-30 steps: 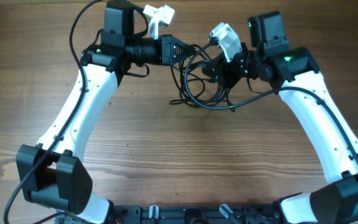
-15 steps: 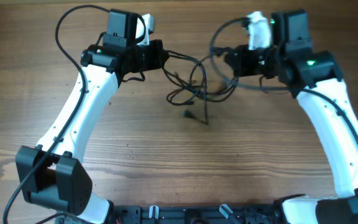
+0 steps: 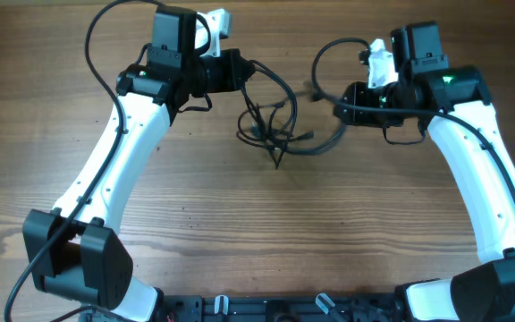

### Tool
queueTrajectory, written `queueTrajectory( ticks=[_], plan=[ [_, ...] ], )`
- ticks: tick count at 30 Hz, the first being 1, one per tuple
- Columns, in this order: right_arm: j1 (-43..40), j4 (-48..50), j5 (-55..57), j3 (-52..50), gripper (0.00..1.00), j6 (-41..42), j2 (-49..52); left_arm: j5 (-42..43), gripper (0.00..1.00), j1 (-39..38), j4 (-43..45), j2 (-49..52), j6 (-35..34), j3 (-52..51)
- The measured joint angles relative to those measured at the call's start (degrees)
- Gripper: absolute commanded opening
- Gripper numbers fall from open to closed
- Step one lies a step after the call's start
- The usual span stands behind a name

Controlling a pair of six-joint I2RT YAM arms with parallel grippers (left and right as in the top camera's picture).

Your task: Untangle cables

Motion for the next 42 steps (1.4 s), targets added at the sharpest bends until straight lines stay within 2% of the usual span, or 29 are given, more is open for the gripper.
queueTrajectory(
  ticks=[2, 6, 8, 9, 11, 15, 16, 21, 25, 35, 38, 42],
  plan=[
    [0.00, 2.16, -2.84, 1.18, 0.69, -2.19, -0.02, 1.77, 0.07, 0.00, -0.04, 0.00, 0.87, 0.00],
    [0.02, 7.15, -7.17, 2.54, 0.69, -3.54, -1.36, 3.43, 0.12, 0.00, -0.31, 0.00, 0.28, 0.00],
    [0.28, 7.96, -8.09, 2.62, 0.69, -3.23, -1.53, 3.63, 0.11, 0.00, -0.74, 0.00, -0.72, 0.00],
    [0.66, 8.26, -8.39, 2.62, 0.69, -2.69, -1.53, 3.39, 0.14, -0.02, -1.42, 0.00, -0.92, 0.00],
    [2.12, 8.96, -8.61, 2.62, 0.69, -1.49, -1.53, 1.88, 0.30, -0.09, -2.86, 0.00, -2.67, 0.00],
    [5.68, 9.66, -7.89, 2.62, 0.69, 0.85, -1.51, -1.84, 0.48, -0.28, -5.90, 0.00, -8.22, 0.00],
    [6.32, 9.79, -7.56, 2.62, 0.69, 1.70, -1.51, -2.71, 0.49, -0.37, -6.73, 0.00, -8.94, 0.00],
    [6.45, 10.16, -6.71, 2.62, 0.69, 3.54, -1.51, -7.30, 0.49, -0.59, -12.24, 0.00, -7.67, 0.00],
    [6.45, 10.21, -6.58, 2.62, 0.69, 3.76, -1.51, -15.17, 0.50, -0.87, -14.53, 0.20, -6.10, 0.00],
    [6.45, 10.49, -6.25, 2.62, 0.69, 4.00, -1.51, -21.38, 0.49, -0.87, -2.47, 10.67, -5.20, -0.04],
    [6.45, 10.51, -6.08, 2.62, 0.69, 4.00, -1.51, -21.75, 0.45, -0.87, 1.20, 13.03, -2.38, -0.04],
    [6.45, 10.47, -5.33, 2.62, 0.70, 4.00, -1.51, -19.82, 0.42, -0.87, 1.29, 16.72, 4.31, -0.07]
  ],
)
